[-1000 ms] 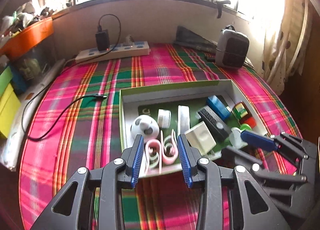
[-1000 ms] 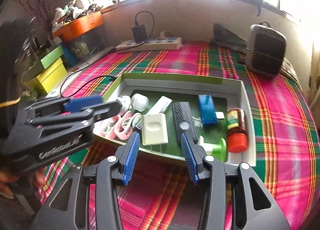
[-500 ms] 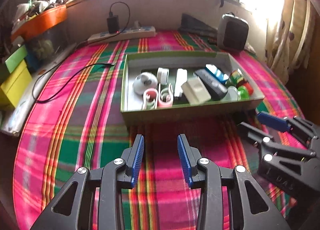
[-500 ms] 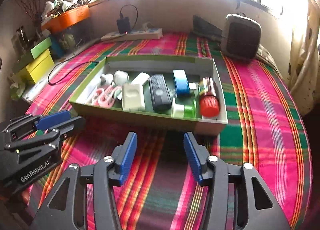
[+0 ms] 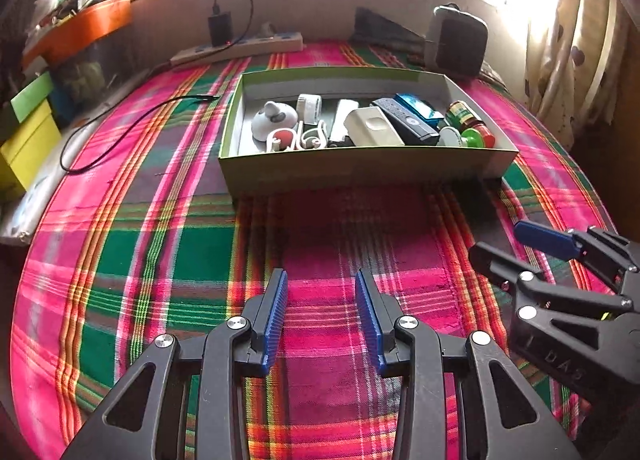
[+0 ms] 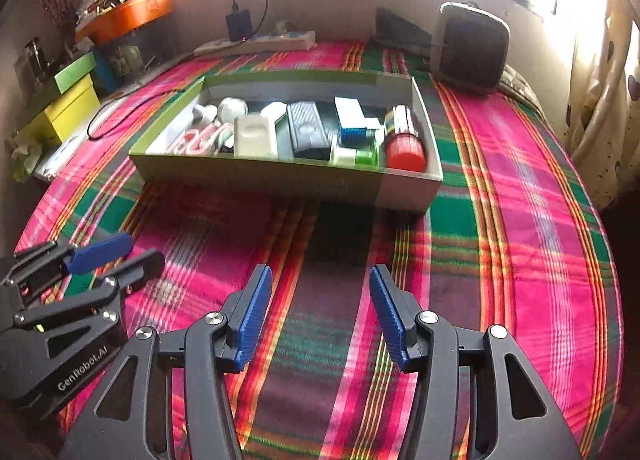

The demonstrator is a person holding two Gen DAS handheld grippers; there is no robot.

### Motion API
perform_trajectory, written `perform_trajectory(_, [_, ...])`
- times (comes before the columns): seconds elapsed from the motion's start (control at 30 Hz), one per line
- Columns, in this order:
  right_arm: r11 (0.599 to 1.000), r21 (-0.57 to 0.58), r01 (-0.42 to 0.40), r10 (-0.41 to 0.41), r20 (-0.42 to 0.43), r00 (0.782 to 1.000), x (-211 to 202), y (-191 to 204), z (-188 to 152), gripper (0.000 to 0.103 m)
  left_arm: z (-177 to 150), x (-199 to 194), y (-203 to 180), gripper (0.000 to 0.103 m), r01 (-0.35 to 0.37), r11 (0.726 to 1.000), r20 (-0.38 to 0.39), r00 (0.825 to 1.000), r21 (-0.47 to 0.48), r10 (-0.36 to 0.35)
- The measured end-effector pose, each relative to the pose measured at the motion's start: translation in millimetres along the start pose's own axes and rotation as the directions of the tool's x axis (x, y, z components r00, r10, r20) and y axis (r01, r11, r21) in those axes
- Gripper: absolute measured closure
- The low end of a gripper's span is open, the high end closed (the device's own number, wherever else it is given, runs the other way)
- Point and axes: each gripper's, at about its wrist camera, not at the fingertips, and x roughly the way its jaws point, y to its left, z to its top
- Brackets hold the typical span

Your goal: Organize rigid objects

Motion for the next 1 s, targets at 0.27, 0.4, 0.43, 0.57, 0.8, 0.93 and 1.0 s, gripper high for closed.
perform_trajectory(0.27, [1.0, 0.004, 0.02, -0.02, -0.008, 1.0, 2.3, -1.3, -6.6, 0.051, -5.7, -0.6, -10.2, 0.062, -0.046, 0.999, 0.026, 0.999, 0.021, 0.046])
perform_trajectory(0.4, [0.999, 0.014, 0.044, -0.043, -0.008, 0.999, 2.9, -5.0, -5.9, 0.042, -5.2, -0.6, -10.5, 0.061, -0.047, 0.999, 0.029, 0.998, 0.016, 0.047])
perform_trajectory(0.43, [0.999, 0.024, 0.044, -0.044, -0.006, 0.999, 3.5, -7.4, -5.9, 0.04, -4.9, -0.3, -10.6, 0.061, -0.049, 0.999, 0.029, 0.998, 0.018, 0.048])
perform_trajectory(0.57, [0.998, 0.038, 0.057, -0.057, 0.008, 0.998, 3.8, -10.5, -6.7, 0.039, -4.3, 0.5, -9.7, 0.06, -0.054, 0.998, 0.028, 0.998, 0.012, 0.053])
perform_trajectory(0.8, [0.997, 0.039, 0.06, -0.061, 0.011, 0.998, 4.2, -10.4, -6.3, 0.037, -3.3, 1.3, -10.6, 0.059, -0.059, 0.998, 0.027, 0.998, 0.007, 0.058])
perform_trajectory(0.93, [0.997, 0.039, 0.06, -0.061, 0.011, 0.998, 4.2, -10.5, -6.4, 0.037, -3.1, 1.4, -10.8, 0.059, -0.063, 0.998, 0.027, 0.998, 0.008, 0.062])
perform_trajectory(1.0, [0.997, 0.039, 0.06, -0.06, 0.011, 0.998, 4.2, -10.5, -6.5, 0.037, -3.3, 1.4, -10.8, 0.059, -0.061, 0.998, 0.027, 0.998, 0.007, 0.061])
